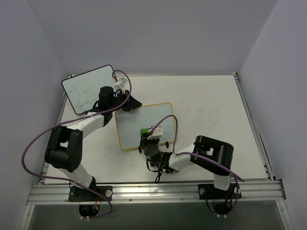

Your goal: Erase the whiteboard

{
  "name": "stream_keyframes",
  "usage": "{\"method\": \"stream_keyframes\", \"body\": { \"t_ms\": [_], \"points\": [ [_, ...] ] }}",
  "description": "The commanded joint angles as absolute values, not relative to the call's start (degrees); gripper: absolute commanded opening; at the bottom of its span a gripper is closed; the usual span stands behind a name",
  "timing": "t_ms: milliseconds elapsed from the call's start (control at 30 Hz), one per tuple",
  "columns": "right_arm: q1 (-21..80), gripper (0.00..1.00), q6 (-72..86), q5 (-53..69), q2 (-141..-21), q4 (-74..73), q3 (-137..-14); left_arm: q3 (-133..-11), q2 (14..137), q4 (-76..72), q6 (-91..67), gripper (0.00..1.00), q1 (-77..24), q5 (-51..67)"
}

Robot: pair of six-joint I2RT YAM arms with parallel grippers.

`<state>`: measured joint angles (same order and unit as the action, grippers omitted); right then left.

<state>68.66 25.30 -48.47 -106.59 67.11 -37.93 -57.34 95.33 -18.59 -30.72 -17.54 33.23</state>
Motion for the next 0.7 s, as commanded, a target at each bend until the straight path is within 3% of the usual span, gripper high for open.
{"method": "stream_keyframes", "body": {
  "t_ms": [0, 667],
  "points": [
    [67.50, 0.00, 27.42, -44.91, -109.34, 59.94, -36.66, -58.27, 94.66, -16.88, -29.09, 0.02, -18.11, 34.19],
    [51.95, 0.00, 33.40, -46.50, -89.83, 54.49, -23.20, -58.71, 95.36, -16.70, -29.18, 0.02, -18.11, 34.37]
  ]
}}
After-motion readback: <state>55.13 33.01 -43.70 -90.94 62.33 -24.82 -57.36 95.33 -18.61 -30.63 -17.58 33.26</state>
